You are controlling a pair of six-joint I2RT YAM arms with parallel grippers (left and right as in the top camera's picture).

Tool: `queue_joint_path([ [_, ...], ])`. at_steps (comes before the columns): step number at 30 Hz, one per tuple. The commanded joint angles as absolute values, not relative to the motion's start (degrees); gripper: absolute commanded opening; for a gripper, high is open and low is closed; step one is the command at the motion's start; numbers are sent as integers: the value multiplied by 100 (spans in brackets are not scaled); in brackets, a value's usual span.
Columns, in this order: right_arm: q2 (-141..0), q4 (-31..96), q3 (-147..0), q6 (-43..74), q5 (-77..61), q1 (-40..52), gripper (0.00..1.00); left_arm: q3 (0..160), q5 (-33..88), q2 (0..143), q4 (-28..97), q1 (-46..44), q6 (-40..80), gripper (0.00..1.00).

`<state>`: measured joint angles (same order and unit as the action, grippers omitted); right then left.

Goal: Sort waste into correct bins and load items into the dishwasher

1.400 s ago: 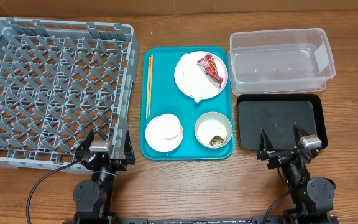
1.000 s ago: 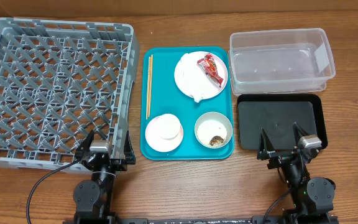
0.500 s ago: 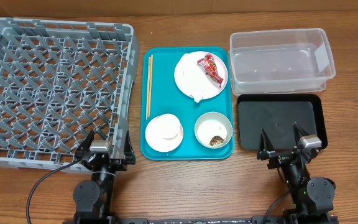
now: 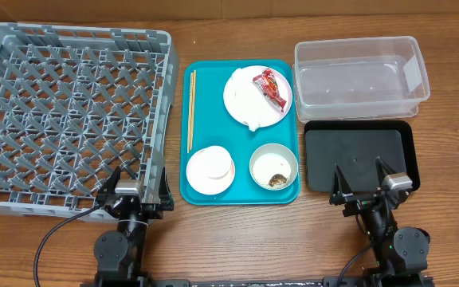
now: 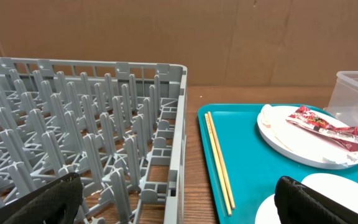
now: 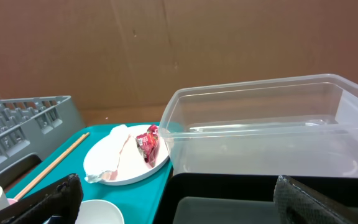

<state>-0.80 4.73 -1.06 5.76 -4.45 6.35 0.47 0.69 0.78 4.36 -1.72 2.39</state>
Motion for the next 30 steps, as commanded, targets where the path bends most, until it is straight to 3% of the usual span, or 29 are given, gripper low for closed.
queue_joint_path([
  [1, -45, 445, -47, 554, -408, 602, 100, 27, 106, 32, 443, -119, 209, 100],
  [23, -45, 336, -47, 554, -303, 602, 100, 27, 196, 32, 266, -119, 239, 100],
  [30, -45, -261, -152, 1166, -775, 602, 100, 40, 1479, 32, -996, -119, 436, 100],
])
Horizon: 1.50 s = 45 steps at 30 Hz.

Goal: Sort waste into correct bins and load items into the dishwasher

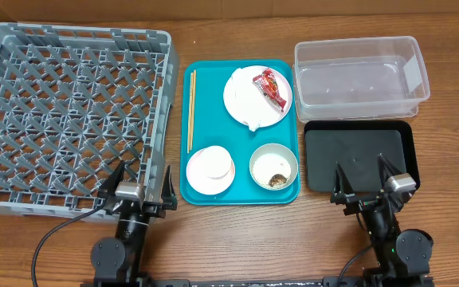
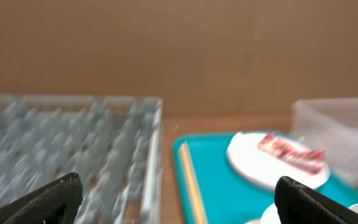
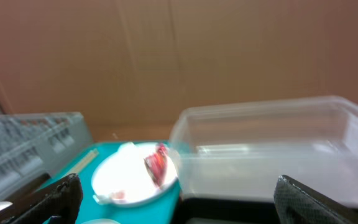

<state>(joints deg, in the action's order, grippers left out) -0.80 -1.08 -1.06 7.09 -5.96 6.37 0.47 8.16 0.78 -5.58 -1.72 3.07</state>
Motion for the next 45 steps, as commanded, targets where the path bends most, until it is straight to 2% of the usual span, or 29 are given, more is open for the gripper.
queue_joint_path([
  [1, -45, -259, -263, 1313, -757, 602, 100, 71, 1525, 32, -1291, -119, 486, 100],
  [4, -128, -222, -873, 1372, -657, 602, 100, 502, 1527, 40, -1678, -115, 517, 100],
  [10, -1337, 497, -2646, 1330, -666, 602, 100, 2324, 1881, 1068, -71, -115, 519, 100],
  [19, -4939, 3483, -6445, 847, -1210, 602, 100, 5610, 3234, 4176, 2379, -115, 513, 100],
  [25, -6882, 5485, -8624, 1022, -1573, 602, 100, 7148, 3354, 5638, 3765, -115, 517, 100],
  [30, -7802, 5443, -9043, 659, -2650, 648, 100, 7229, 3415, 6099, 3898, -115, 537, 100],
  [34, -8670, 6077, -9511, 659, -1957, 1035, 100, 7227, 3433, 6337, 4001, -115, 576, 100],
  [36, -9096, 6383, -9714, 657, -1481, 1313, 100, 7227, 3562, 6405, 4005, -115, 958, 100],
  [39, -9518, 6366, -9754, 707, -1498, 1592, 100, 7229, 3846, 6403, 3944, -115, 1452, 100],
  [42, -9843, 5666, -9754, 762, -2322, 1774, 100, 7229, 4309, 6324, 3804, -115, 1459, 100],
  [45, -10099, 5011, -9754, 764, -2213, 2040, 98, 7229, 4582, 6202, 3564, -115, 1459, 100],
])
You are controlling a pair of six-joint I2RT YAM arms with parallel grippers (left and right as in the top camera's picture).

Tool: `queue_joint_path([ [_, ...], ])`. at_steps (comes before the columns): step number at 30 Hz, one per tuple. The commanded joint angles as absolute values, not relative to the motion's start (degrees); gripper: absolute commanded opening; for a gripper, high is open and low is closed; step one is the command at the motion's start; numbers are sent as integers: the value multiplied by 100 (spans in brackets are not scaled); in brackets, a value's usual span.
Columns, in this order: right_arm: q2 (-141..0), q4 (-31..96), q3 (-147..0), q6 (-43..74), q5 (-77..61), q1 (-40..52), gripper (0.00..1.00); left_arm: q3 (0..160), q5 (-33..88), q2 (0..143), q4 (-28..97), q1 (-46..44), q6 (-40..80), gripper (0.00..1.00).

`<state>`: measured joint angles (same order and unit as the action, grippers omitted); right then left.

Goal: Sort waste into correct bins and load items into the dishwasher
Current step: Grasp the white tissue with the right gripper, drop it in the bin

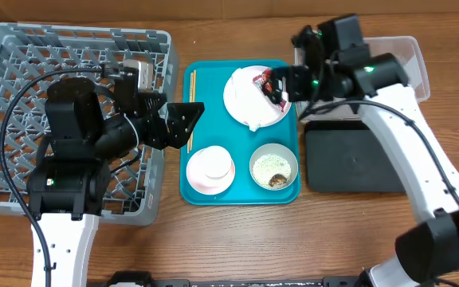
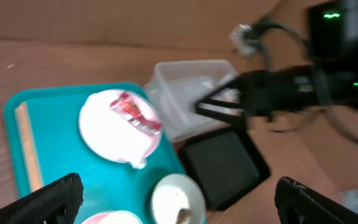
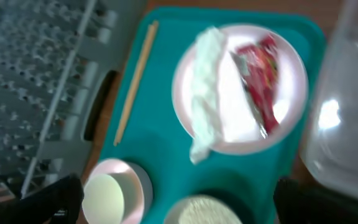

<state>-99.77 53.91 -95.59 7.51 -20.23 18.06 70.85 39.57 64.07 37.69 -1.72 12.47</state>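
A teal tray [image 1: 241, 135] holds a white plate [image 1: 249, 100] with a red wrapper [image 3: 263, 62] and a crumpled napkin [image 3: 207, 118]. It also holds chopsticks [image 1: 190, 108], a cup on a pink saucer [image 1: 211, 170] and a bowl [image 1: 273, 170] with food residue. My left gripper [image 1: 183, 123] hangs open above the tray's left edge, by the chopsticks. My right gripper [image 1: 281, 84] hangs open above the plate's right side, partly covering the wrapper. Both hold nothing. In the wrist views the left gripper [image 2: 178, 183] and right gripper [image 3: 176, 186] look down on the tray.
The grey dish rack [image 1: 22, 119] fills the left side. A clear plastic bin [image 1: 409, 60] stands at the back right, partly under my right arm. In front of it lies a black bin [image 1: 357, 159]. Brown cardboard backs the table.
Both arms were folded low at the table's near edge. Now both are raised and stretched out, the left over the tray's left edge, the right over the plate. Nothing on the tray has moved.
Both grippers rested open at the near edge, the left facing the rack and tray, the right facing the bins. A second later they stood there still, their views blurred. Now both hang open above the tray, and every item lies where it was.
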Motion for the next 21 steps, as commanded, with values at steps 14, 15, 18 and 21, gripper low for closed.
queue_joint_path([
  [14, -12009, 3793, -9754, 958, -646, 2650, 69, 7478, 3505, 4390, 3264, -115, 871, 100],
  [15, -12143, 3769, -9751, 1059, -644, 2650, 66, 7478, 3404, 4261, 3323, -115, 873, 100],
  [18, -12411, 3662, -9751, 1098, -648, 2652, 60, 7478, 3393, 3959, 3581, -115, 875, 100],
  [21, -12610, 3601, -9751, 1216, -648, 2694, 61, 7478, 3391, 3846, 3911, -115, 875, 100],
])
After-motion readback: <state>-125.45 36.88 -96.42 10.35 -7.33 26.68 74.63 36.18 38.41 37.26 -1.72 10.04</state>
